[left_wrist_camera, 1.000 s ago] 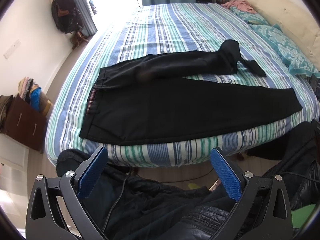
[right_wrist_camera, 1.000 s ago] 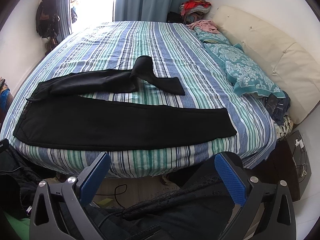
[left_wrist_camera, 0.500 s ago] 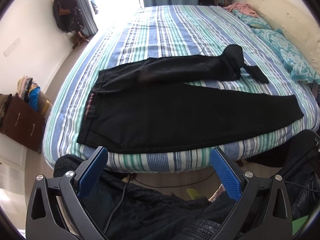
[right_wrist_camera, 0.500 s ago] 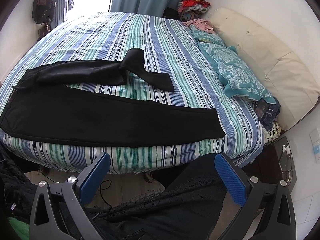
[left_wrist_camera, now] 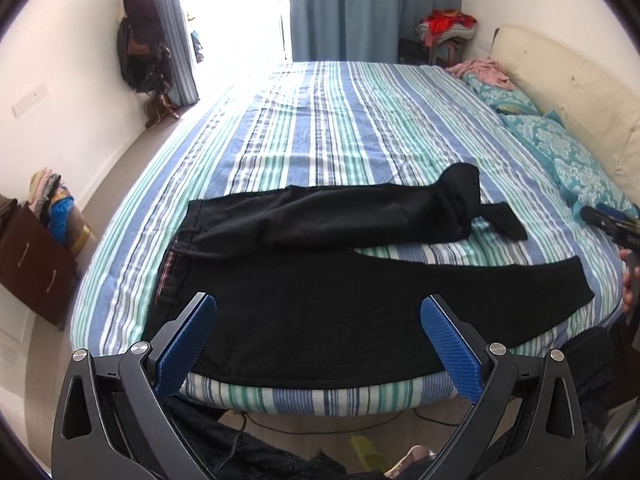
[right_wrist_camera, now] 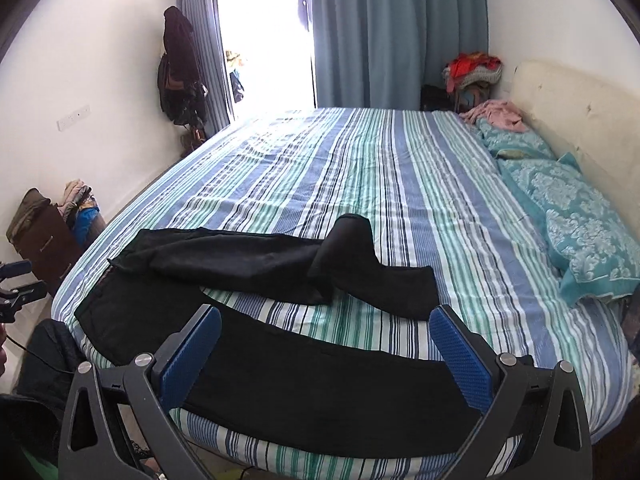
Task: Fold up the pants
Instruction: 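Lower the right tool onto the trouser leg hem and close it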
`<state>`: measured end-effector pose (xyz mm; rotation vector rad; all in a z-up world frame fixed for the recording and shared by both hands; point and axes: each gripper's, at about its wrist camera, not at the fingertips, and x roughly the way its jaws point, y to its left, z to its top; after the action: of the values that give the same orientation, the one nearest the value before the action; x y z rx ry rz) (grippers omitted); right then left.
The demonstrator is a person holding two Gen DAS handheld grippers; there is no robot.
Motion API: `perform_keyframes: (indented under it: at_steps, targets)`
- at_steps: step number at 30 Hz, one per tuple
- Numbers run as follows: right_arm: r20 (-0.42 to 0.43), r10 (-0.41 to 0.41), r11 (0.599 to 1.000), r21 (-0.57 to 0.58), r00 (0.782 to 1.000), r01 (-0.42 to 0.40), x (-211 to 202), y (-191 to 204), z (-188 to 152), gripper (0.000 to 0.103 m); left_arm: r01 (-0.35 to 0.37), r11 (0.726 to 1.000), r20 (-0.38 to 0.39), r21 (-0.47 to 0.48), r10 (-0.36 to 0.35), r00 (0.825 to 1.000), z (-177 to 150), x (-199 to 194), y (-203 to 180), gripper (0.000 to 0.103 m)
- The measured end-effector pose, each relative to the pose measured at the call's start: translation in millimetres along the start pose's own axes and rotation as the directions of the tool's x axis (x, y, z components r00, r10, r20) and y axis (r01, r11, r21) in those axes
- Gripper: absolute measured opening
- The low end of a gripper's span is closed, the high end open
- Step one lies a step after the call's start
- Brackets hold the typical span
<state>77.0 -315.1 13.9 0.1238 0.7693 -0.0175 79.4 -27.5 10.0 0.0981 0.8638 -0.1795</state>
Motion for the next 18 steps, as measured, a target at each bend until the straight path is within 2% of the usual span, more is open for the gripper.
perform_keyframes:
  at_steps: [2, 4, 6, 7, 9, 10, 11, 14, 16, 18]
  targets:
    - [-0.085, 0.027, 0.994, 0.107, 0.996, -0.017, 55.6, -56.5, 21.0, 0.103, 0.008, 1.0, -0.021, -0.007, -0.008, 1.0, -1.5, 9.1, -2.6, 0.102]
    - [-0.189, 0.04, 0.968, 0.249, 0.981, 0.008, 113.7, -117.5, 33.6, 0.103, -0.002, 1.0, -0.062, -0.006, 0.001, 0.998, -6.0, 22.5, -6.1, 0.102]
    - [-0.285, 0.087, 0.909, 0.414, 0.954, 0.041, 166.0, -172.5, 35.1, 0.101, -0.02, 1.0, -0.112, -0.008, 0.019, 0.994, -12.5, 35.7, -10.1, 0.102]
    - [-0.317, 0.139, 0.866, 0.498, 0.938, 0.04, 189.9, -197.1, 31.5, 0.095, -0.028, 1.0, -0.14, -0.011, 0.026, 0.99, -14.4, 43.4, -10.7, 0.102]
    - [-0.339, 0.227, 0.783, 0.621, 0.913, 0.036, 229.6, -228.9, 24.9, 0.091, -0.044, 0.999, -0.186, -0.02, 0.04, 0.982, -16.6, 56.7, -11.4, 0.102]
    - [-0.35, 0.25, 0.768, 0.64, 0.903, 0.035, 246.8, -235.9, 25.0, 0.09, -0.053, 0.998, -0.203, -0.024, 0.047, 0.978, -16.6, 62.2, -11.1, 0.102]
    - [-0.37, 0.249, 0.778, 0.627, 0.895, 0.042, 261.5, -237.4, 27.6, 0.087, -0.063, 0.998, -0.217, -0.026, 0.056, 0.975, -15.2, 67.7, -11.6, 0.102]
    - [-0.436, 0.23, 0.85, 0.525, 0.87, 0.039, 301.1, -231.0, 41.5, 0.08, -0.089, 0.996, -0.239, -0.021, 0.082, 0.968, -11.6, 80.6, -13.8, 0.102]
    - [-0.484, 0.234, 0.886, 0.463, 0.843, 0.02, 326.1, -225.4, 46.6, 0.073, -0.097, 0.995, -0.261, -0.01, 0.091, 0.961, -11.3, 89.7, -17.6, 0.102]
    - [-0.544, 0.204, 0.919, 0.392, 0.814, 0.032, 351.7, -222.5, 47.9, 0.07, -0.093, 0.996, -0.284, 0.002, 0.089, 0.954, -11.5, 98.3, -20.1, 0.102]
